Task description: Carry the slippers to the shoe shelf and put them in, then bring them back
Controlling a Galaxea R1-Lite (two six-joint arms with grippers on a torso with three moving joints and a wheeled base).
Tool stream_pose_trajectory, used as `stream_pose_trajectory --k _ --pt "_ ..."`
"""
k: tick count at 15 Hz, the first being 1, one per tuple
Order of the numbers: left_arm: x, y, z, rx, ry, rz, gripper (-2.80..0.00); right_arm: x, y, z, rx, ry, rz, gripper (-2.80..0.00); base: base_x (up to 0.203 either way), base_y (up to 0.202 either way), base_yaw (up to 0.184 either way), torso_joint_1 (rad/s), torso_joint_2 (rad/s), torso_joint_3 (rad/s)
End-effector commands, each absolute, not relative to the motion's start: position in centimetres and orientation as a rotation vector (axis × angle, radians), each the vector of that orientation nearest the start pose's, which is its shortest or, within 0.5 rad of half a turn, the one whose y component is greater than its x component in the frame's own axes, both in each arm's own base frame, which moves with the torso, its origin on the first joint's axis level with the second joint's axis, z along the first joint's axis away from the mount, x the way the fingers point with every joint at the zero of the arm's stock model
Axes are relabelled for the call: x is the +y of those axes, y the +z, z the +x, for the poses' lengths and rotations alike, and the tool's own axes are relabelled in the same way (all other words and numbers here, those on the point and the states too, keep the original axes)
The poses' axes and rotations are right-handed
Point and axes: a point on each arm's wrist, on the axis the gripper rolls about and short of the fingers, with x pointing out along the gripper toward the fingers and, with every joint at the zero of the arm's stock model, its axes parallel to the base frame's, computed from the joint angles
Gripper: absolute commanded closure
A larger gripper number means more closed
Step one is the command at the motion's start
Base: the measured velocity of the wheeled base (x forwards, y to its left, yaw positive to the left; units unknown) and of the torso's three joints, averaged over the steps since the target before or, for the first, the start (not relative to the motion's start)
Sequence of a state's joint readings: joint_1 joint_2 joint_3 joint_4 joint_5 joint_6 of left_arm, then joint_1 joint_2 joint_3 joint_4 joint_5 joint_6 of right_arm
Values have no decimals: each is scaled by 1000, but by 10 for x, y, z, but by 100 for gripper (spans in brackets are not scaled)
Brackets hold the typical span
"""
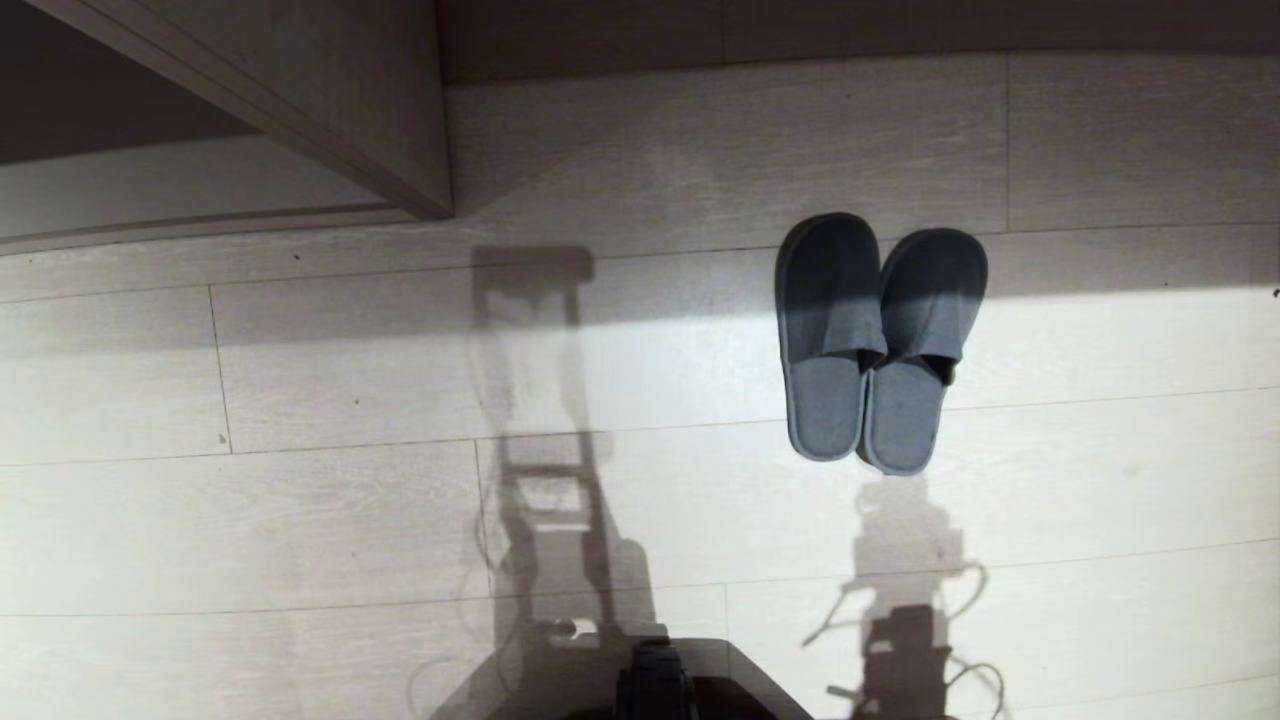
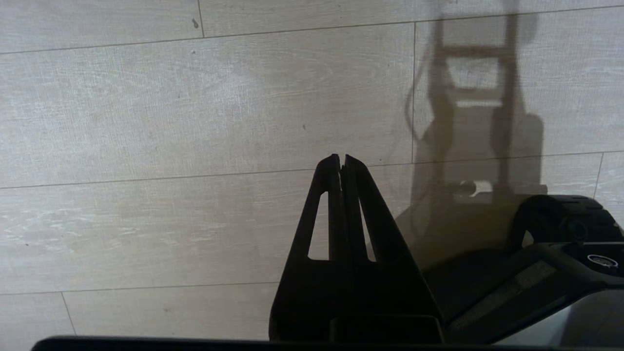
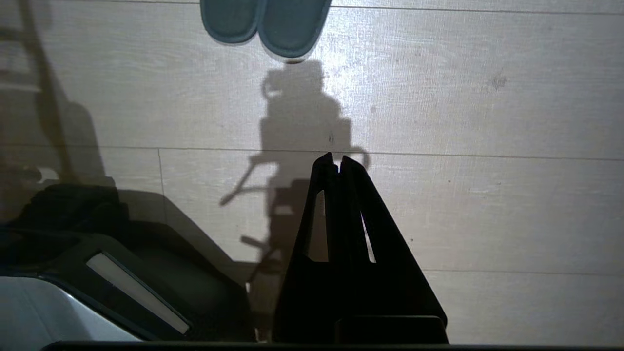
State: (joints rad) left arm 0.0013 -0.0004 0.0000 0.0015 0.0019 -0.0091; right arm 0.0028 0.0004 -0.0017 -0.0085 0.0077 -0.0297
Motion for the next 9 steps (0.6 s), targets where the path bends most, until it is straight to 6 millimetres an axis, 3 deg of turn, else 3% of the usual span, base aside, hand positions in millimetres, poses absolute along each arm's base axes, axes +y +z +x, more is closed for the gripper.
stream_pose_trajectory --k 1,7,9 --pt "0 75 -23 2 5 -9 0 0 76 -23 -7 10 4 0 0 0 0 0 0 0" --pt "0 75 -23 1 5 -14 0 0 76 -23 -5 6 20 0 0 0 0 -1 0 6" --pt "0 75 -23 2 5 -12 0 0 76 -23 -5 8 8 0 0 0 0 2 2 142"
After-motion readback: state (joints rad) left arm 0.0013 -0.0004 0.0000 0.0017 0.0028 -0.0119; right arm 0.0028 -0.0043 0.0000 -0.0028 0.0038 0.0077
